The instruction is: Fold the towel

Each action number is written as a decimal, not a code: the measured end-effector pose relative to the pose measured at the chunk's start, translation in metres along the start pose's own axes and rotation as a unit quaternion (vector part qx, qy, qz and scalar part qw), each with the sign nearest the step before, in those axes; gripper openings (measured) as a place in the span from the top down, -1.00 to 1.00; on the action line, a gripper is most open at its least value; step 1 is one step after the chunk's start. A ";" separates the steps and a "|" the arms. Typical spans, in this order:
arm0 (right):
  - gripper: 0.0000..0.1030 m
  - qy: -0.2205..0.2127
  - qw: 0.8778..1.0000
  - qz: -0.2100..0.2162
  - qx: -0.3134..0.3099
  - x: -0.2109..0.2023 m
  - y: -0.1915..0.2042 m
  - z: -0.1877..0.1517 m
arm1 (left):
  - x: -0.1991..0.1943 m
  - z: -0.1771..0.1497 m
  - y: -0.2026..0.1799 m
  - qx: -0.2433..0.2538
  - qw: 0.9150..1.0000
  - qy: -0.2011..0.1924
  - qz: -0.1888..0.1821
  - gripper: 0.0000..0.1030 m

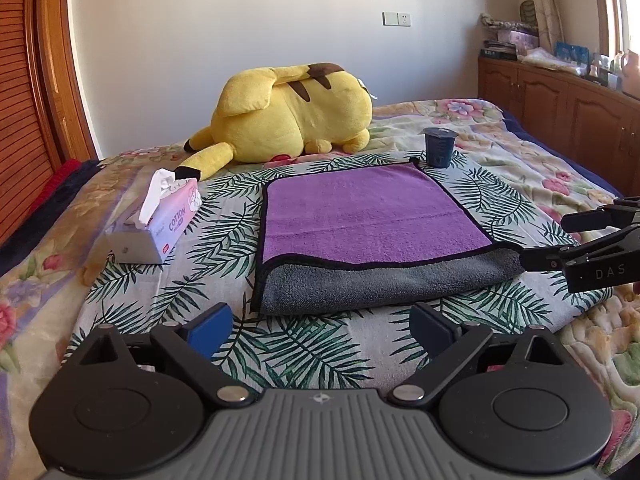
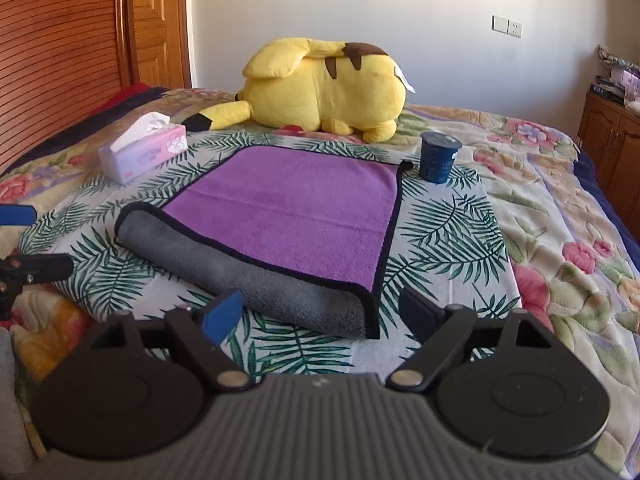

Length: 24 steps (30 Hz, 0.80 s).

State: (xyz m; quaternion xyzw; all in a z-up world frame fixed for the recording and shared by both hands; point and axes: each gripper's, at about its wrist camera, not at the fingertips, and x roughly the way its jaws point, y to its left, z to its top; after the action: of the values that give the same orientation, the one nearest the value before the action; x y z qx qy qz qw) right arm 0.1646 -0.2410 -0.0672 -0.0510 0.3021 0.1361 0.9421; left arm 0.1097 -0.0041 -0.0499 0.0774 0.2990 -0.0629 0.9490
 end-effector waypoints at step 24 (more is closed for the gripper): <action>-0.30 0.052 0.997 0.044 0.032 0.045 -0.024 0.007 | 0.060 0.016 0.028 -0.007 1.000 0.020 -0.019 -0.31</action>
State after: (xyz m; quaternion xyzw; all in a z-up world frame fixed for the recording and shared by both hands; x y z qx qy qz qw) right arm 0.2105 -0.2524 -0.0878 -0.0144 0.3569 0.1646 0.9194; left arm 0.1726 0.0159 -0.0685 0.0667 0.3200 -0.0770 0.9419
